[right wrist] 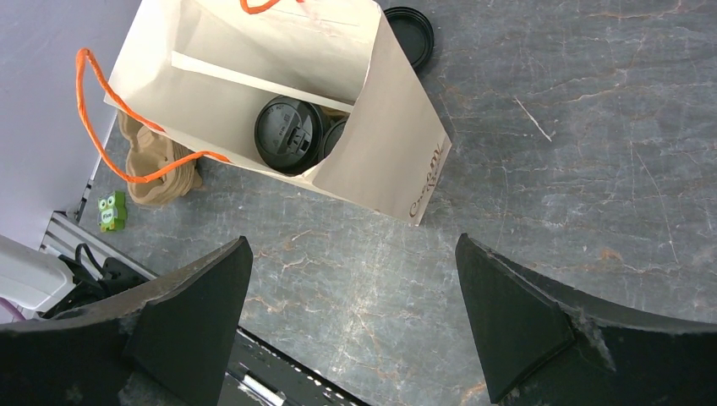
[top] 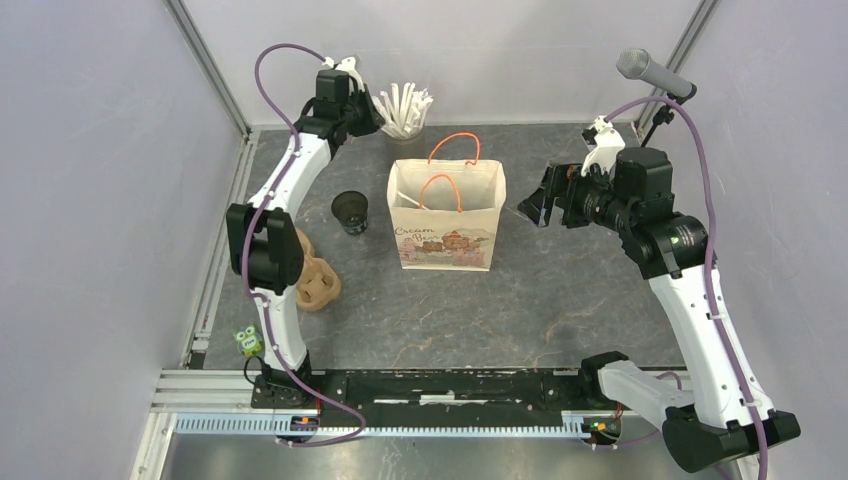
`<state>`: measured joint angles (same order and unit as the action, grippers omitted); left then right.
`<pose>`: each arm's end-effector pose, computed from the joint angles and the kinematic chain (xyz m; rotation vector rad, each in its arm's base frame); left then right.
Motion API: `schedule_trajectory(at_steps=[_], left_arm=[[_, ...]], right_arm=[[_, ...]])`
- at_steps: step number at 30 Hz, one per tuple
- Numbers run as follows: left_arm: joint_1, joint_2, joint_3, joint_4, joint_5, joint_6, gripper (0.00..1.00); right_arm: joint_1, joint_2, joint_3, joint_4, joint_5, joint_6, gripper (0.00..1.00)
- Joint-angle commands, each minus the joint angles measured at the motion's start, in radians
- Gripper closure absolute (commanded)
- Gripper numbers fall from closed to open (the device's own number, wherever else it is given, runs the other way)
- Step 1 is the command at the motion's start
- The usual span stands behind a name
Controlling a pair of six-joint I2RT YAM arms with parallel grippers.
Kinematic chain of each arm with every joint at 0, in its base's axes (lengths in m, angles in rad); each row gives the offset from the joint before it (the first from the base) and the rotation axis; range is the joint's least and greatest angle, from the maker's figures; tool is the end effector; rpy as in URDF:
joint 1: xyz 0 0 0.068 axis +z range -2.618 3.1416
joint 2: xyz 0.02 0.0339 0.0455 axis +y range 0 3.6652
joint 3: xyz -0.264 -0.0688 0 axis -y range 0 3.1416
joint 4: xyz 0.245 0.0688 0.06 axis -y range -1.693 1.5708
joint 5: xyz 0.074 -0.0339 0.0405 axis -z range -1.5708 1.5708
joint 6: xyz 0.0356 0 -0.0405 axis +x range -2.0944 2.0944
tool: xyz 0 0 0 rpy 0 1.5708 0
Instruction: Pack the takeout coffee
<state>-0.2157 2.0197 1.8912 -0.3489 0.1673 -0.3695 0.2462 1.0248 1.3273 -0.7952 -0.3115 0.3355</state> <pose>0.4697 -0.1090 0.3293 -0.0540 2.0830 -0.5324 0.1855 0.0579 0.4183 -0.1032 2.1052 0.6756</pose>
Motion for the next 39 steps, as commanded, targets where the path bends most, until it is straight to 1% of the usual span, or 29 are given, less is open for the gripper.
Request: schedule_trajectory(at_steps=[1,3,5,10,13,22,28,33,39], left_arm=[[-0.001,-0.054,0.009,0.018,0.02,-0.001,0.92],[-0.001,-0.064,0.017,-0.01,0.007,0.002,0.93],[-0.001,-0.073,0.022,-0.034,0.003,0.014,0.97],[-0.001,-0.107,0.033,-0.067,-0.018,0.019,0.98],[-0.001,-0.125,0.036,-0.084,-0.057,0.003,0.97],[-0.001,-0.21,0.029,-0.137,-0.091,0.004,0.98],[-0.001,-0.243,0.081,-0.233,-0.101,-0.012,0.98],[-0.001,-0.303,0.111,-0.285,-0.088,-0.021,0.98],[-0.001,-0.394,0.178,-0.419,-0.128,0.001,0.98]], right_arm=[[-0.002,-0.01,0.027,0.027,0.01,0.0,0.03],[-0.002,-0.014,0.021,0.035,0.009,0.006,0.03],[-0.004,-0.014,0.018,0.042,0.005,0.009,0.03],[-0.003,-0.015,0.012,0.054,-0.004,0.014,0.03],[-0.003,-0.021,0.004,0.06,-0.008,0.014,0.03],[-0.002,-0.037,-0.003,0.058,-0.015,0.015,0.03],[-0.003,-0.051,-0.006,0.058,-0.018,0.018,0.03],[-0.002,-0.061,-0.001,0.051,-0.022,0.018,0.03],[-0.002,-0.067,0.012,0.009,-0.017,-0.009,0.03]])
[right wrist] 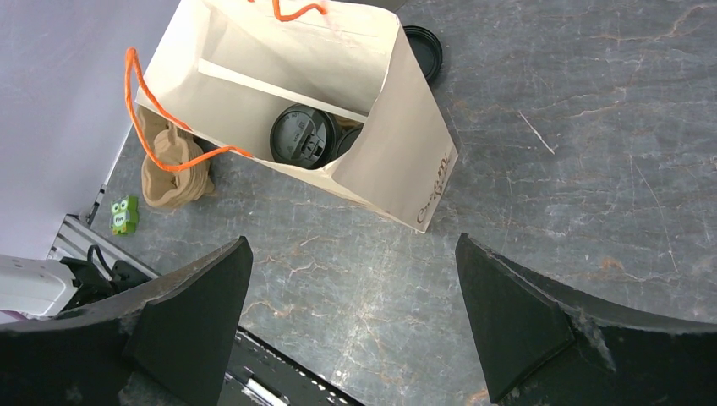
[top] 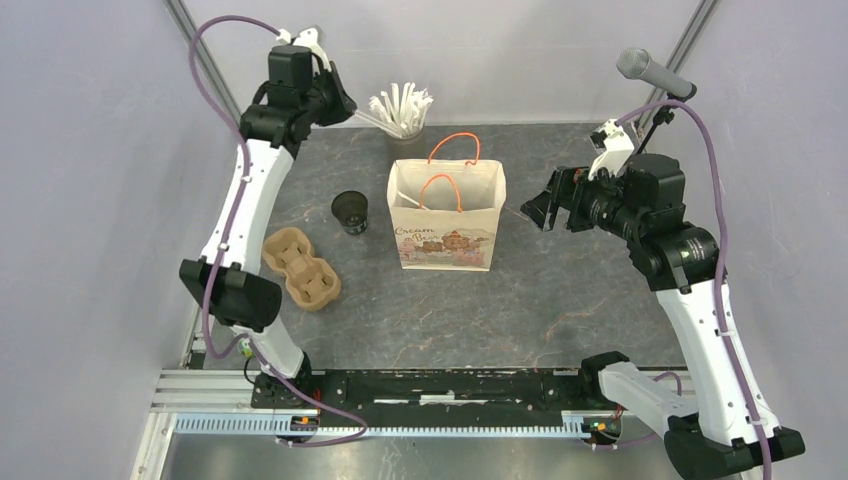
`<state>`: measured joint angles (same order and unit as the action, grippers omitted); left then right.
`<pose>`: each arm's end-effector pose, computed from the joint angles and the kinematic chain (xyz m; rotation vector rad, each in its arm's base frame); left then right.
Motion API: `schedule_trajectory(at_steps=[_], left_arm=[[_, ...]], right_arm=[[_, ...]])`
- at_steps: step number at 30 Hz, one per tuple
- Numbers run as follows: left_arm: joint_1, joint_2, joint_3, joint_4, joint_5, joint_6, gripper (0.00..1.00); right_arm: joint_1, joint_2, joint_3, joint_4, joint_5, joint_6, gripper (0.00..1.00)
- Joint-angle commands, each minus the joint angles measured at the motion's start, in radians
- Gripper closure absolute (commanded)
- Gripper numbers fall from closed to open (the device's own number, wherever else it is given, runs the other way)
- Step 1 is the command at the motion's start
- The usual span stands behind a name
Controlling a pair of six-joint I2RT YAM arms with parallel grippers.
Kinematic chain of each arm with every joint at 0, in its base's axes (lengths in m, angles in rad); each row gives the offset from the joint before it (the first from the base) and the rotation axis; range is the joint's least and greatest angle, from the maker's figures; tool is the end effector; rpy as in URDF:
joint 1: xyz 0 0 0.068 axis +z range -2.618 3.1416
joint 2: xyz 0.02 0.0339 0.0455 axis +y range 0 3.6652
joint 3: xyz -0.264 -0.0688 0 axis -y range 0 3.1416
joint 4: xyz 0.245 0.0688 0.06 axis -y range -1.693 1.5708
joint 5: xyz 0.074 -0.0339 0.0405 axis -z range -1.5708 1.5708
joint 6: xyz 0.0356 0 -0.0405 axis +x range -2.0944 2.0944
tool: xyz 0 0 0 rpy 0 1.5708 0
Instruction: Pack the takeout coffee
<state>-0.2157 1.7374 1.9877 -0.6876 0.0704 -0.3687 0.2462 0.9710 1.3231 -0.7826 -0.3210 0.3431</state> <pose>0.3760 -0.0850 0.4463 -0.1100 2.0319 -0.4415 0.1701 0.0543 0.4273 -0.1125 2.0435 0.6944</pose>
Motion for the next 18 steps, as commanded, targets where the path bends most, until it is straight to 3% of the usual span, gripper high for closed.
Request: schedule_trajectory(at_steps=[1,9,18], left_arm=[[-0.001,-0.129,0.093,-0.1,-0.035,0.007,0.98],[-0.001,-0.221,0.259,-0.314,0.085,0.016,0.98],[-0.001,-0.366,0.147,-0.316,0.332,-0.104,0.98]], right_arm=[[-0.002,-0.013,0.02,-0.006,-0.009,-0.019,0.03],[-0.003,0.031,0.118,-0.057,0.013,-0.074,0.03],[-0.003,0.035,0.15,-0.057,0.012,-0.07,0.03]])
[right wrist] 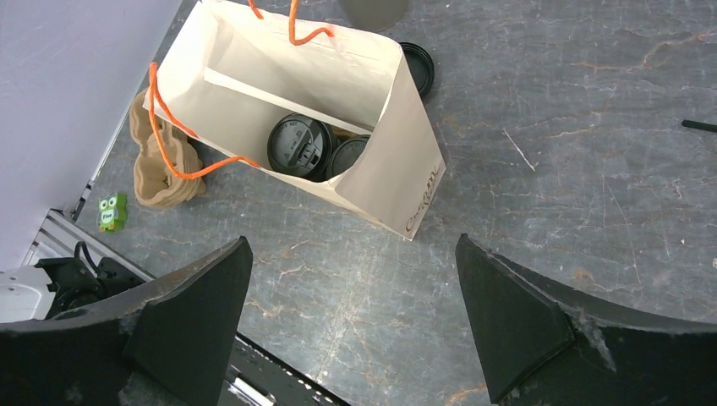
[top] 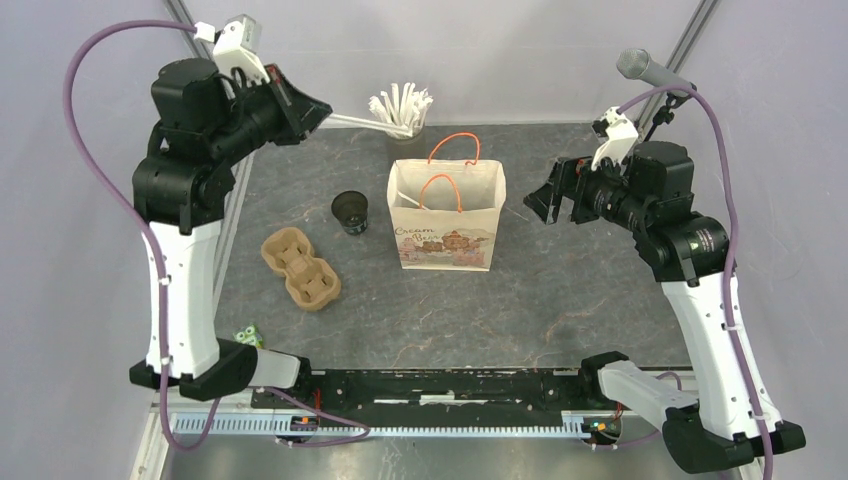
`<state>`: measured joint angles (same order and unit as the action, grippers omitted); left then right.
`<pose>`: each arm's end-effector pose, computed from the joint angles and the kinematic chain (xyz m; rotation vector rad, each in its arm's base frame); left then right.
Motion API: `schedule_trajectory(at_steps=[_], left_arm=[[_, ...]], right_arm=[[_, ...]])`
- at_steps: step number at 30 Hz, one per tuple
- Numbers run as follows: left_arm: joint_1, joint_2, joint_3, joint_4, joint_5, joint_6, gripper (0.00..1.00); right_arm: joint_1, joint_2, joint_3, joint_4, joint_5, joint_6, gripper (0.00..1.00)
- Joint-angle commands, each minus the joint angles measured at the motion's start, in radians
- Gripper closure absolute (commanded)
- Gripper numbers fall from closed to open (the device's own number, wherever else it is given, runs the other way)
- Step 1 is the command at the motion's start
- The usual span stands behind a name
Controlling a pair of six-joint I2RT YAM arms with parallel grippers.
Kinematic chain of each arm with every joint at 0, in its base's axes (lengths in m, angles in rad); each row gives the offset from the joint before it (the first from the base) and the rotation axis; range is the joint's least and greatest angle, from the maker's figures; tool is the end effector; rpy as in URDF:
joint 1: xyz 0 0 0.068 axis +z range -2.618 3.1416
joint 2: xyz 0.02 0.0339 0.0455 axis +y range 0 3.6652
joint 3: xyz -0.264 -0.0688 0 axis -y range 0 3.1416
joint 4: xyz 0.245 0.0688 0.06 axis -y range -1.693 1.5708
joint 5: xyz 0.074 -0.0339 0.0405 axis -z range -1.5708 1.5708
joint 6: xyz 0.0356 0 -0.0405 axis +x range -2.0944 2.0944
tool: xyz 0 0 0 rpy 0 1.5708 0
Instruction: Pack the takeout coffee
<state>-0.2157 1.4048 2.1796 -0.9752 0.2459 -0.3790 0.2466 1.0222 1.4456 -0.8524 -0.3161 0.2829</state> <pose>0.2090 -0.0547 0.5665 0.0344 1.8106 -0.6443 0.1710 0.0545 0.4493 -0.1706 2.0303 0.6524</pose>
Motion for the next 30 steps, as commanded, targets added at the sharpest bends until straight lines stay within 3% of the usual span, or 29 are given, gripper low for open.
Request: schedule_trajectory(at_steps=[1,6,12,18,22,30], left_arm=[[-0.001,-0.04,-0.052,-0.031,0.184,-0.096,0.98],[-0.001,-0.038,-0.073,-0.044,0.281,-0.106,0.98],[-0.002,-0.033,-0.22,0.054,0.317,-0.102,0.98],[-0.007,-0.011,-0.501,0.368,0.458,-0.259,0.98],[-0.024,0.0,-0.607,0.56,0.425,-0.312,0.98],[-0.078,0.087,-0.668,0.609,0.394,-0.309,0.93]], right_arm=[[-0.002,-0.019,0.025,0.016,0.008,-0.007,0.03],[-0.003,-0.032,0.012,0.016,0.007,-0.003,0.03],[-0.003,-0.057,-0.025,0.042,0.004,0.011,0.02],[-0.003,-0.064,-0.039,0.055,0.013,-0.005,0.03],[-0.004,-0.071,-0.059,0.079,0.007,-0.003,0.03],[-0.003,-0.065,-0.089,0.079,0.026,-0.013,0.03]])
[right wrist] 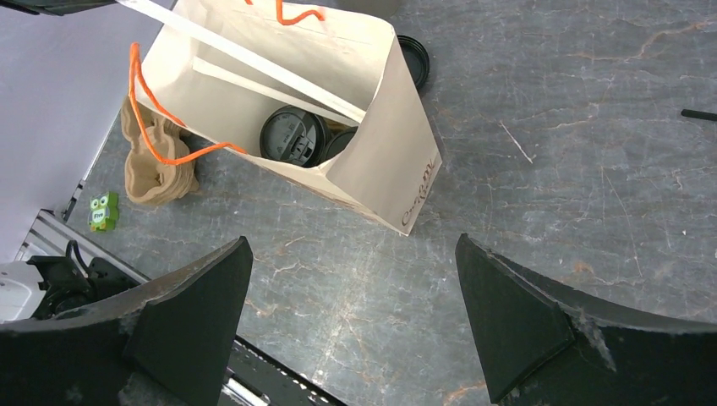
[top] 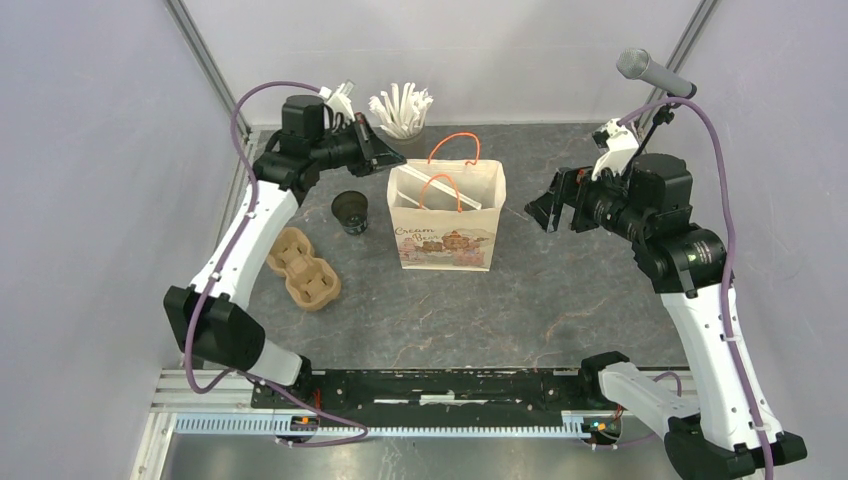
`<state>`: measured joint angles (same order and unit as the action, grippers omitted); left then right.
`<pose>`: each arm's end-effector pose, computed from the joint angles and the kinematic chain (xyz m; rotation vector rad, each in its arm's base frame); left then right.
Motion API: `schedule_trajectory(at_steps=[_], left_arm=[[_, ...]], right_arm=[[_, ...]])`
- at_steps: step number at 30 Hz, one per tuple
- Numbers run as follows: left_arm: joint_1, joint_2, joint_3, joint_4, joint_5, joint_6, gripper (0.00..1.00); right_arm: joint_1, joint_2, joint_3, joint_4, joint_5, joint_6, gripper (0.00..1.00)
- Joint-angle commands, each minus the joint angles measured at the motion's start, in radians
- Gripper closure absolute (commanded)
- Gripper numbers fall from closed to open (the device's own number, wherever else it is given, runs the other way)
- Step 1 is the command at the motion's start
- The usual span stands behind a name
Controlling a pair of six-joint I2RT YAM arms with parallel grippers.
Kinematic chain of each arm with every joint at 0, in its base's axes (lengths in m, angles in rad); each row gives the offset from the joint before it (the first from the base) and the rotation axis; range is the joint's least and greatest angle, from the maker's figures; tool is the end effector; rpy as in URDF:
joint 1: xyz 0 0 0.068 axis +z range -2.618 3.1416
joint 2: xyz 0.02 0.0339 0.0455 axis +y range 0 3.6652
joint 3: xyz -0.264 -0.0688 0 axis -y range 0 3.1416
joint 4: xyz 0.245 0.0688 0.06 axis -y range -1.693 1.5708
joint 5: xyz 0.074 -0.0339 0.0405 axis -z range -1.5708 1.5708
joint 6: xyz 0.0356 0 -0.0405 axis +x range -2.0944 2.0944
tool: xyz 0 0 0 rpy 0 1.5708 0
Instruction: Pack the takeout coffee
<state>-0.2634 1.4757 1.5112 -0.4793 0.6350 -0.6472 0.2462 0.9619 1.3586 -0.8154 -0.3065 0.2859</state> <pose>0.3135 -0.1064 0.4009 0.0274 2.1351 -1.1979 0.1627 0.0519 0.4362 -0.1623 2.0205 0.6450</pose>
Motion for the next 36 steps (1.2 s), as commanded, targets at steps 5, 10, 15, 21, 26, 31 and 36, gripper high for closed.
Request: schedule_trajectory(at_steps=[5,10,15,21,26,31,36], left_arm=[[-0.058,0.068,0.019,0.117,0.011,-0.051,0.87],[-0.06,0.077,0.087,0.027,-0.01,0.001,0.57],[-0.056,0.082,0.252,-0.219,-0.079,0.156,0.0],[-0.055,0.031,0.477,-0.454,-0.176,0.255,0.0],[-0.056,-0.146,0.427,-0.454,-0.283,0.273,0.0],[-0.056,-0.39,0.235,-0.357,-0.325,0.255,0.0],[-0.056,-0.581,0.092,-0.361,-0.366,0.245,0.0]], right_arm=[[-0.003,-0.001,0.008,0.043,0.022,-0.029,0.03],[-0.004,-0.003,0.0,0.042,0.028,-0.023,0.03],[-0.003,-0.001,-0.014,0.056,0.014,0.008,0.03],[-0.003,0.003,-0.009,0.104,0.006,0.051,0.03],[-0.002,0.01,-0.004,0.103,-0.008,0.025,0.03],[-0.003,-0.035,-0.02,0.132,0.023,-0.039,0.02],[-0.002,-0.077,-0.042,0.165,0.061,-0.062,0.03]])
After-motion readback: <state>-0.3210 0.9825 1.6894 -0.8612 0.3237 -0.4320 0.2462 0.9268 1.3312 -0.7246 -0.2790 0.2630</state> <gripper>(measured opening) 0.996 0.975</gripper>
